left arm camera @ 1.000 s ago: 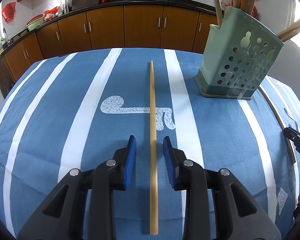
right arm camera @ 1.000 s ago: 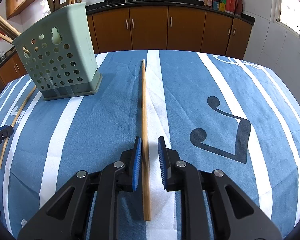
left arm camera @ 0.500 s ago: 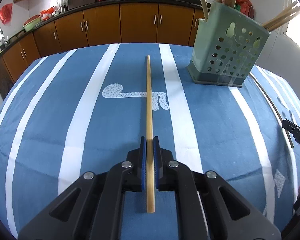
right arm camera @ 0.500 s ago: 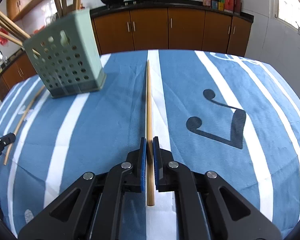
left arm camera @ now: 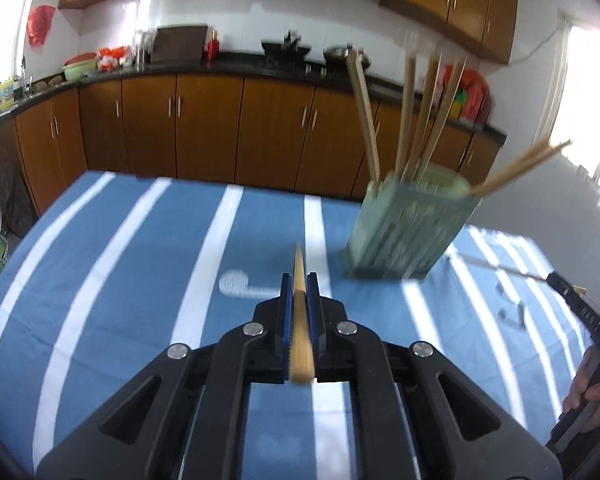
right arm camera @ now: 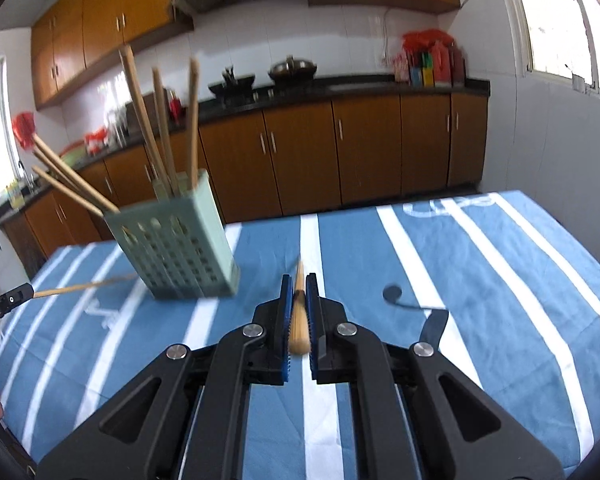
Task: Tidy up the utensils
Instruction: 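Lift both held chopsticks upright over the green holder with both tools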
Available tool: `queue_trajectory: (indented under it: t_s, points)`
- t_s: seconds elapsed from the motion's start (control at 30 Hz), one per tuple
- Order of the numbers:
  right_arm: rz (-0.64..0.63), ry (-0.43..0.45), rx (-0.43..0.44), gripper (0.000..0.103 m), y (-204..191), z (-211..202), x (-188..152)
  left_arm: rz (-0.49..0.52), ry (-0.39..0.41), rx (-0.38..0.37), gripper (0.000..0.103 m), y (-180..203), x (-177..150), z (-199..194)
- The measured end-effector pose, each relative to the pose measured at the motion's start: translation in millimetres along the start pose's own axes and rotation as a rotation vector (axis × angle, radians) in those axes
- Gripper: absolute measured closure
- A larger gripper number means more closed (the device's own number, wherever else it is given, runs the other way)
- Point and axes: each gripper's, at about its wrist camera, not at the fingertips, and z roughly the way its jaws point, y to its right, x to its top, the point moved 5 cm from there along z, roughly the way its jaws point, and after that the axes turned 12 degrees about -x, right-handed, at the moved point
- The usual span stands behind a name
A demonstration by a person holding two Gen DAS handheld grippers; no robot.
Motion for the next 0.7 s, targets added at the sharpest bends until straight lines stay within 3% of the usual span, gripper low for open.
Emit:
queue_trajectory:
  t_s: [0.2,0.7]
  points:
    - [0.012,0.037,0.012,0.096,-0.2,-8.4,12.3,0.011,0.067,-0.008,0.095,8.7,20.4,-16.6]
    - [0.012,0.042,0.013,0.096,-0.3,-9.7,18.2,0.019,0.073,-0.009,0.095,12.1,25.3,-18.0]
